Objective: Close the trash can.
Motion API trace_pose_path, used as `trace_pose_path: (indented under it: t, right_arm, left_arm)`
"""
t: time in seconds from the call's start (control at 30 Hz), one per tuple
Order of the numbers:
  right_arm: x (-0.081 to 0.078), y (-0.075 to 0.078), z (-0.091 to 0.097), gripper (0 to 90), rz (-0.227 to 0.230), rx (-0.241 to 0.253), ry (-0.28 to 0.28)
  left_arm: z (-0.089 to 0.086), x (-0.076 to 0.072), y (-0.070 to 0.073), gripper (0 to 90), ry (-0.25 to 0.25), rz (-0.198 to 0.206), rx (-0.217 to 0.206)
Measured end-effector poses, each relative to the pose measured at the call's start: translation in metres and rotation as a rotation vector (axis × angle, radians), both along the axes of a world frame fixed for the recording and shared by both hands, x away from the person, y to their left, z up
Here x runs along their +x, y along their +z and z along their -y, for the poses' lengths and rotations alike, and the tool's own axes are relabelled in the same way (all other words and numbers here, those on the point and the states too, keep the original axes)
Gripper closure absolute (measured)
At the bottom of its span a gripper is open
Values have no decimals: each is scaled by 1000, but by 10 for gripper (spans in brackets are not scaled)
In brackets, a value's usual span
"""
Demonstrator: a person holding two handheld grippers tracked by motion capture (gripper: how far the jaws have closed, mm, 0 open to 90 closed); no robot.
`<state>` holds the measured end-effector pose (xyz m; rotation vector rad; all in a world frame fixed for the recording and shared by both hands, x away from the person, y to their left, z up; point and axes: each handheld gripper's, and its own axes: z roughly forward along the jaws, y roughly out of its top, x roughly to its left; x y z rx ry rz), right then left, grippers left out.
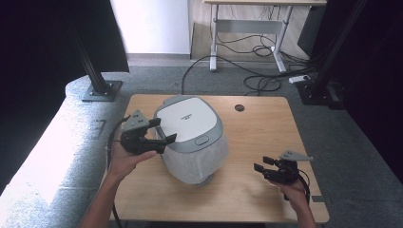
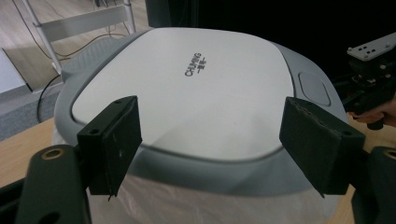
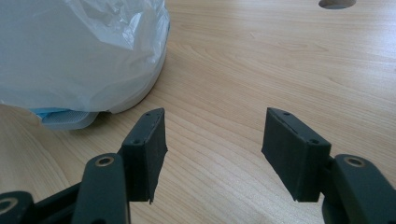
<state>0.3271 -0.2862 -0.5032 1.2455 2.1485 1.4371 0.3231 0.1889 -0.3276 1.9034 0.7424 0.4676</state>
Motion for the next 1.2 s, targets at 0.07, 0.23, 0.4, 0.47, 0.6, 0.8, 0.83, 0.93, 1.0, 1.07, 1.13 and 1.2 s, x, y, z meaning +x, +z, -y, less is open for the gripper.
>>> trace_pose_path:
  t: [0.07, 0.23, 0.4, 0.47, 0.6, 0.8, 0.83, 0.93, 1.0, 1.07, 1.13, 1.2]
  right_arm:
    - [0, 0, 0, 390, 0, 1, 1]
    - [-1, 0, 1, 390, -3, 2, -2]
    - [-1, 0, 1, 390, -3, 3, -3]
    - [-1, 0, 1, 390, -3, 1, -3]
    - [-1, -1, 1, 389, -3, -2, -1]
    - [-1, -2, 1, 389, -8, -5, -3]
    - [0, -2, 1, 389, -9, -6, -3]
    - [-1, -2, 0, 389, -7, -7, -2]
    - [-1, -1, 0, 389, -7, -6, -3]
    - [-1, -1, 1, 389, -5, -7, -5]
    - [-1, -1, 1, 389, -2, -6, -7]
    - [-1, -1, 2, 385, -1, -4, -9]
  left_arm:
    - [-4, -4, -2, 210, 3, 4, -3]
    - [-14, -13, -8, 211, 16, 8, 0]
    - [-25, -21, -16, 211, 31, 9, 3]
    - [-29, -23, -20, 209, 40, 5, 1]
    - [-40, -27, -33, 210, 54, -11, 2]
    - [-51, -30, -52, 211, 78, -37, -8]
    - [-52, -30, -55, 211, 80, -42, -7]
    - [-53, -27, -65, 211, 85, -61, 0]
    - [-52, -26, -69, 211, 88, -69, 13]
    - [-51, -25, -70, 211, 89, -71, 19]
    - [-51, -24, -70, 211, 86, -70, 19]
    - [-50, -23, -71, 211, 87, -70, 18]
